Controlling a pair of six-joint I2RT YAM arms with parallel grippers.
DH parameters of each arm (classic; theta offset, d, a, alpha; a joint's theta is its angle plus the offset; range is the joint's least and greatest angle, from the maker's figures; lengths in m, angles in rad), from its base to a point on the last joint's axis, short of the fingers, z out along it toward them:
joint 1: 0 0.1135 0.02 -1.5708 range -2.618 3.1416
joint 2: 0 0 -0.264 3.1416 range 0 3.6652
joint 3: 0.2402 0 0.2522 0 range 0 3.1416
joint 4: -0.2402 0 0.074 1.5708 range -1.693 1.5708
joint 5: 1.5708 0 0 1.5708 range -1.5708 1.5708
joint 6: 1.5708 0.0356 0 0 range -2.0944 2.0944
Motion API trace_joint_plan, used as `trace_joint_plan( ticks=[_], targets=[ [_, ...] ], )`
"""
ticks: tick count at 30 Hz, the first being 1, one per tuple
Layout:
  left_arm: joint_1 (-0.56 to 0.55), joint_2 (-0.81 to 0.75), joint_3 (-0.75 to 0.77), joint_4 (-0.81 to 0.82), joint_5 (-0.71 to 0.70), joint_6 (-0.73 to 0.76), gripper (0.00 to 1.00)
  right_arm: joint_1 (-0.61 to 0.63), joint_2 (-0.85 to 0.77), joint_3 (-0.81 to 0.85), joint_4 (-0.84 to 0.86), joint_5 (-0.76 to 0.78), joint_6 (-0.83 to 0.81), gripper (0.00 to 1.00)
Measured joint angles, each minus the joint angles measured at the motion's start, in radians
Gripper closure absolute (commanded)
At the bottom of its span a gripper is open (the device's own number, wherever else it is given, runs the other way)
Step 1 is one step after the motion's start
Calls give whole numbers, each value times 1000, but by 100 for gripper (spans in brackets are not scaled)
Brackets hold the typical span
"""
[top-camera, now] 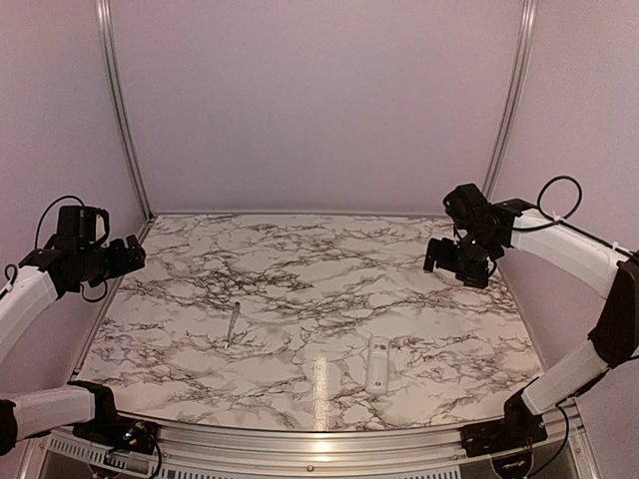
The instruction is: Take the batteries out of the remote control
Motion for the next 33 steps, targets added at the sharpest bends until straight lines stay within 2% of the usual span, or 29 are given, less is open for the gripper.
trace_joint_plan(
  ticks=[6,20,26,33],
  targets=[
    [-8,4,-2,0,11,2,1,111,53,2,-67,-58,58,2],
    [-11,12,-3,1,16,3,1,432,326,117,-119,-180,161,2],
    [-11,12,-3,1,12,3,1,503,337,84,-108,-227,213,2],
    [-11,12,-3,1,6,3,1,528,336,-37,-78,-270,254,2]
  ],
)
